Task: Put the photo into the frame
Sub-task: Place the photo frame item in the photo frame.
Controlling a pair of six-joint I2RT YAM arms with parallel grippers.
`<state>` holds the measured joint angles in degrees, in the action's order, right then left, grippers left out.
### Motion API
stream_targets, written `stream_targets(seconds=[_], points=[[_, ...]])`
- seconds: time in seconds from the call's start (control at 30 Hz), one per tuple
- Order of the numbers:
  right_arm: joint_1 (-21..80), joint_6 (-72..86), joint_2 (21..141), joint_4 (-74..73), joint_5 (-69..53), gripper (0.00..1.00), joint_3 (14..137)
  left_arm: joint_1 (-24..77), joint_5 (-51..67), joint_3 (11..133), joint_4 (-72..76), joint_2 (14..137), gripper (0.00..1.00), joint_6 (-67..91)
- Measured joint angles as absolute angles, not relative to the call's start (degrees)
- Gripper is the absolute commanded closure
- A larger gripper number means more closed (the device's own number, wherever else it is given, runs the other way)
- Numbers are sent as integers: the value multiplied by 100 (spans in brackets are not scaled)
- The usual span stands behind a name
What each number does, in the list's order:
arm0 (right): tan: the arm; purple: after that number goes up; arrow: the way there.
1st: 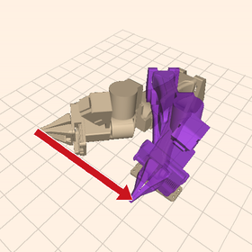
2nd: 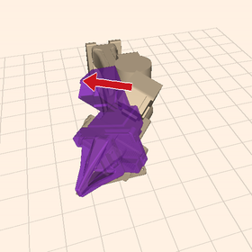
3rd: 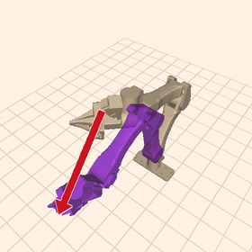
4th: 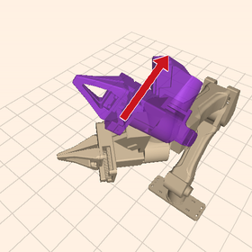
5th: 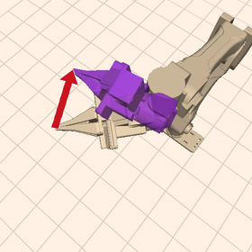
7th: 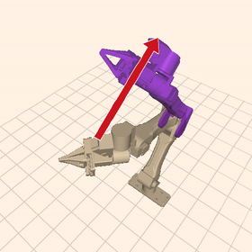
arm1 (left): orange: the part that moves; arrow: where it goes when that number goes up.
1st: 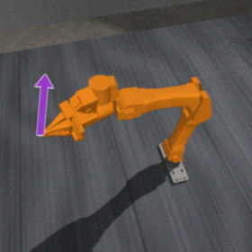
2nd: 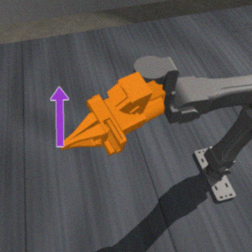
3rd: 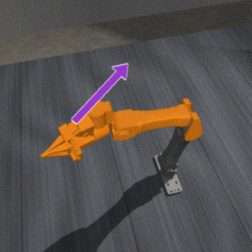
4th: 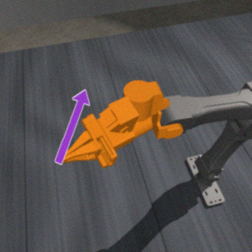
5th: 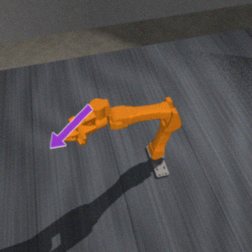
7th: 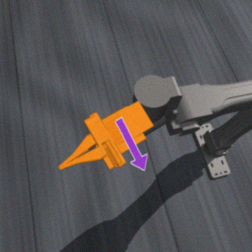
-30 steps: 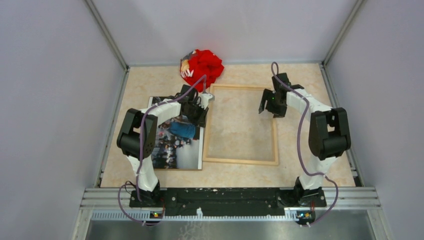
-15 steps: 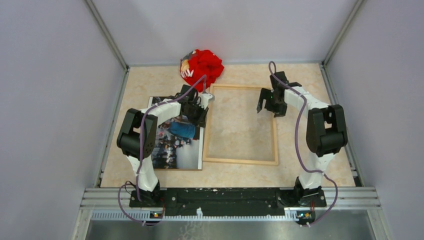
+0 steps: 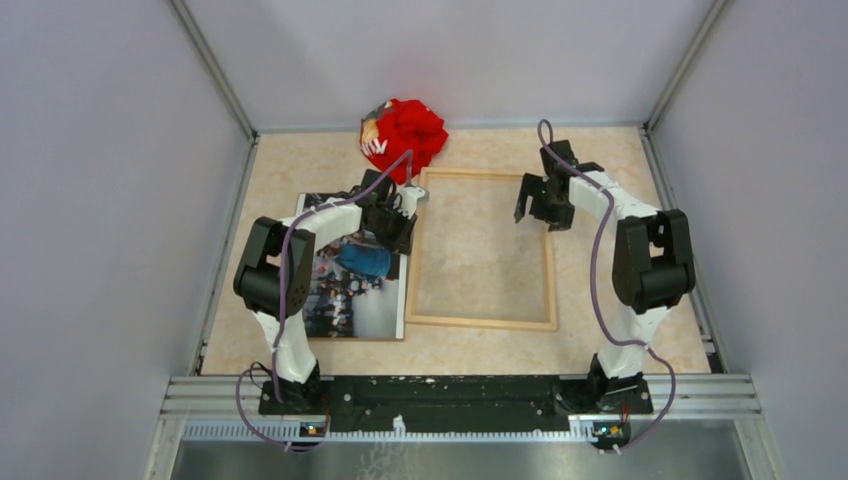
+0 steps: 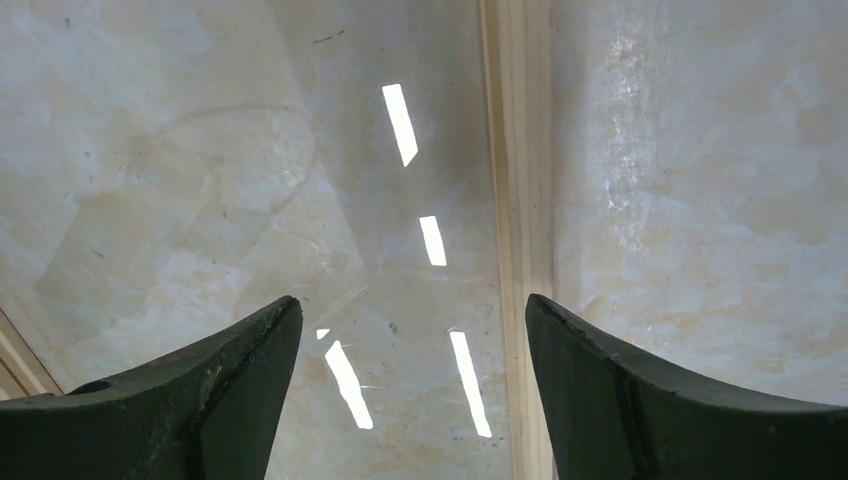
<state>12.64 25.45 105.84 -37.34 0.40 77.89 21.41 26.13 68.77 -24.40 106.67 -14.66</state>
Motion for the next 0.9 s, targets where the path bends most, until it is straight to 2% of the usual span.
stream_targets(seconds=[0.9], points=[[1258,2738,10516,-2930,-119,21,7286,2139,2613,6879,-2351,10757,84,-1474]])
